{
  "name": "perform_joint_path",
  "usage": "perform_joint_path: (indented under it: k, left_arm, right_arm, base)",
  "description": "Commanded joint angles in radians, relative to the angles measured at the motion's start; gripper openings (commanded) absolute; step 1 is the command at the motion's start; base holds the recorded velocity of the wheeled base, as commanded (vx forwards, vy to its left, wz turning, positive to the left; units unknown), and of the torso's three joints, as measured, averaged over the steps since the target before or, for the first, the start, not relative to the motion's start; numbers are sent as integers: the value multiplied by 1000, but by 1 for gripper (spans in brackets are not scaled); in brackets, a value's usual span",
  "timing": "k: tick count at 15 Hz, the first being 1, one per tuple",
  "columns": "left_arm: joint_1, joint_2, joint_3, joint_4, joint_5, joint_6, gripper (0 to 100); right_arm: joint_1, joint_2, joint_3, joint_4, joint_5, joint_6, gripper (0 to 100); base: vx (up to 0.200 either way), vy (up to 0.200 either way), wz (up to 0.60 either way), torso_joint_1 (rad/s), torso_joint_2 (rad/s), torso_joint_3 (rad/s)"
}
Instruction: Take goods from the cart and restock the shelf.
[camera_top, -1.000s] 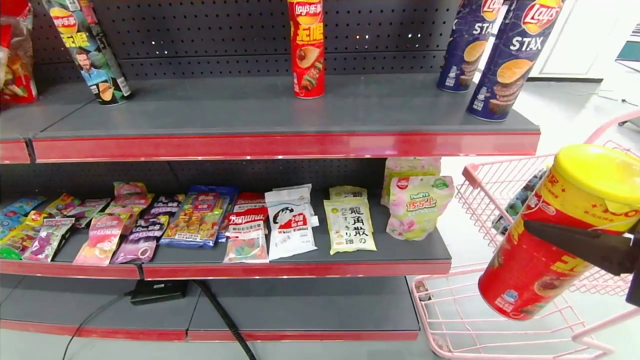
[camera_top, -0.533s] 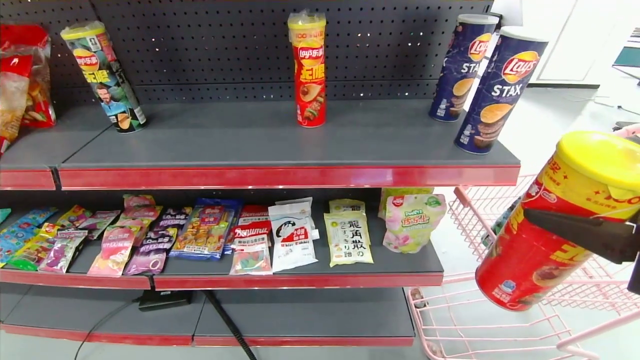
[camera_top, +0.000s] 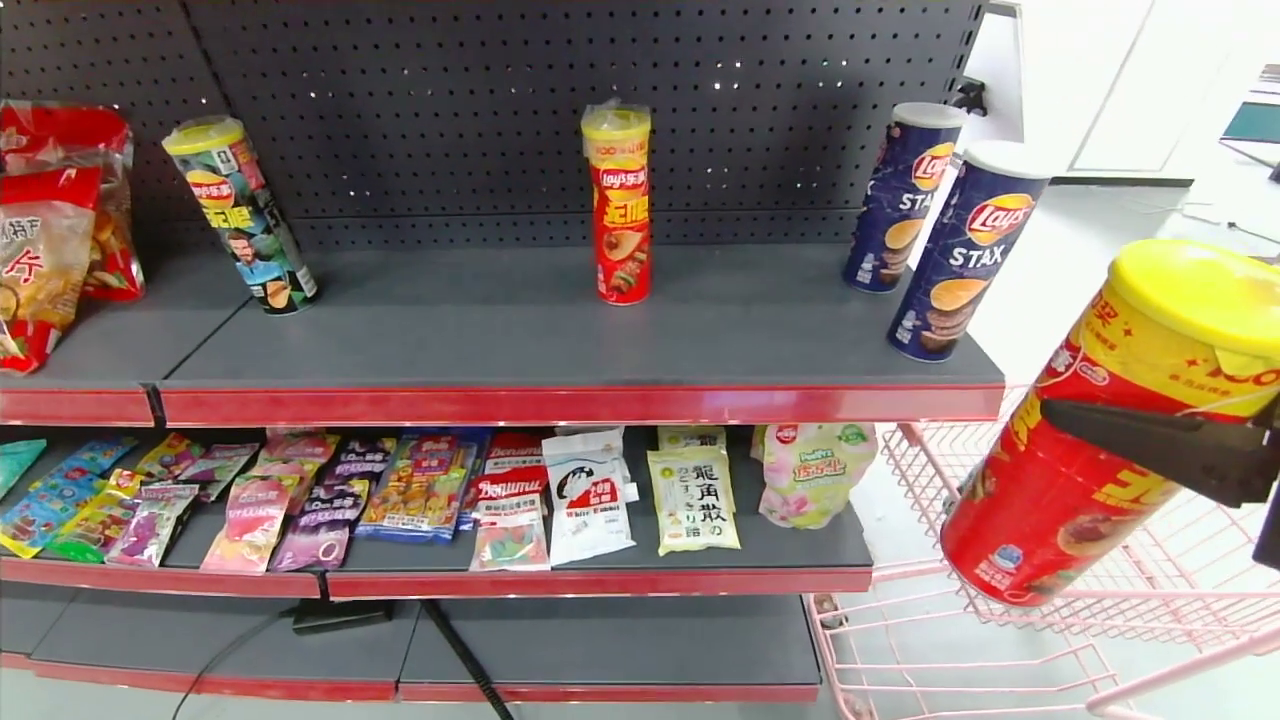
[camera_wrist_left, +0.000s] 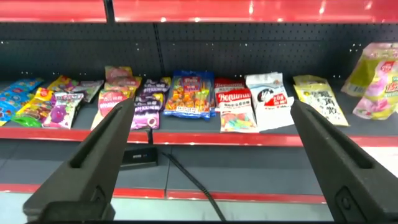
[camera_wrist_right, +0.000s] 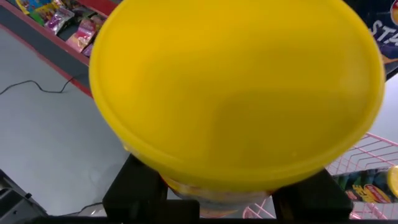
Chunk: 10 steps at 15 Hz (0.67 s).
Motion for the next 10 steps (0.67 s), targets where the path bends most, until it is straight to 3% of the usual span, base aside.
perform_joint_path:
  k: [1,10]
  left_arm:
    - [0,2,0,0,0,0,100]
    - [0,2,0,0,0,0,100]
  right_arm:
    - [-2,16,-10,0,0,0,0]
    - [-16,27,-14,-8,2,0,0]
  base:
    - [0,0,0,159,-388,-237]
    - [0,0,0,156,-370,-216]
